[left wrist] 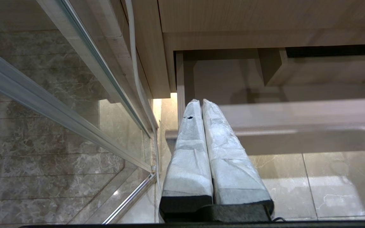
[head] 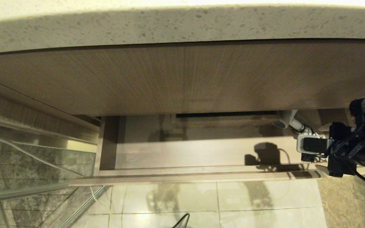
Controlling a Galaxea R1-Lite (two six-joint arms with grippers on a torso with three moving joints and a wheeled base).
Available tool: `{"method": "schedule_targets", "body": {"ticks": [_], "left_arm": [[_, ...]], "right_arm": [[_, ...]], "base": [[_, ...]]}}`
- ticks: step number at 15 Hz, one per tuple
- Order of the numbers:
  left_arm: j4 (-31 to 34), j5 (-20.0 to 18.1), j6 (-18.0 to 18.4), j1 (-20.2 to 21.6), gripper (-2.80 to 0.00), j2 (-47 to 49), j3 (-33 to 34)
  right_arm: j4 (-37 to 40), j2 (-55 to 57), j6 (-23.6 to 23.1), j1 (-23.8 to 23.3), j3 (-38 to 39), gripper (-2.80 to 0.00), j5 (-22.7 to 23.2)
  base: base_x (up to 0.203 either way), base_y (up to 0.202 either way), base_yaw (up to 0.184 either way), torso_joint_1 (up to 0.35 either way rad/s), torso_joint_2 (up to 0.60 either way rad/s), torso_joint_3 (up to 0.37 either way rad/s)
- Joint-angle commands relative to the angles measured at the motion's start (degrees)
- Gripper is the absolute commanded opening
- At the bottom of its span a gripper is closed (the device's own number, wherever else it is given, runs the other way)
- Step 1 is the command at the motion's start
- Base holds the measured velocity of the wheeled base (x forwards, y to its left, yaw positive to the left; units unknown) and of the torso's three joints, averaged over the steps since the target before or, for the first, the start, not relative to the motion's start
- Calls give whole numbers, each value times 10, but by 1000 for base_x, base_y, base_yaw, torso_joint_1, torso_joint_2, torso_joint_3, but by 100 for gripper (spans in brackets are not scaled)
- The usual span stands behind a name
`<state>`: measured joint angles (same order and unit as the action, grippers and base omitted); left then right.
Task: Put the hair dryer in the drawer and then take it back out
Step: Pull open the drawer
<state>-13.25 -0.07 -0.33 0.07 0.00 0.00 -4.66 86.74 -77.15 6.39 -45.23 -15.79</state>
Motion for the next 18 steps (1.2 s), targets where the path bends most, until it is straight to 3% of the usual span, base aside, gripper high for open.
{"method": "schedule_targets", "body": {"ticks": [1, 4, 8, 12, 16, 17, 18], "left_arm": [[-1, 0, 0, 0, -280, 0, 23], [-1, 0, 0, 0, -280, 0, 23], [-1, 0, 0, 0, -280, 0, 23], [-1, 0, 0, 0, -280, 0, 23], [-1, 0, 0, 0, -280, 0, 23], [-1, 0, 0, 0, -280, 0, 23], [-1, 0, 0, 0, -280, 0, 23]], "right_arm": [[-4, 29, 14, -8, -7, 0, -12], [-6, 57, 48, -23, -27, 0, -15], [-6, 85, 44, -56, -51, 0, -21], [-7, 103, 47, -99, -60, 0, -77], [-1, 102, 43, -143, -60, 0, -86], [1, 99, 42, -149, -52, -280, -86], [2, 98, 47, -149, -38, -280, -89]], "base": [[0, 0, 0, 0, 0, 0], [0, 0, 0, 0, 0, 0], [0, 0, 0, 0, 0, 0], [0, 0, 0, 0, 0, 0], [0, 0, 0, 0, 0, 0], [0, 0, 0, 0, 0, 0], [0, 0, 0, 0, 0, 0]]}}
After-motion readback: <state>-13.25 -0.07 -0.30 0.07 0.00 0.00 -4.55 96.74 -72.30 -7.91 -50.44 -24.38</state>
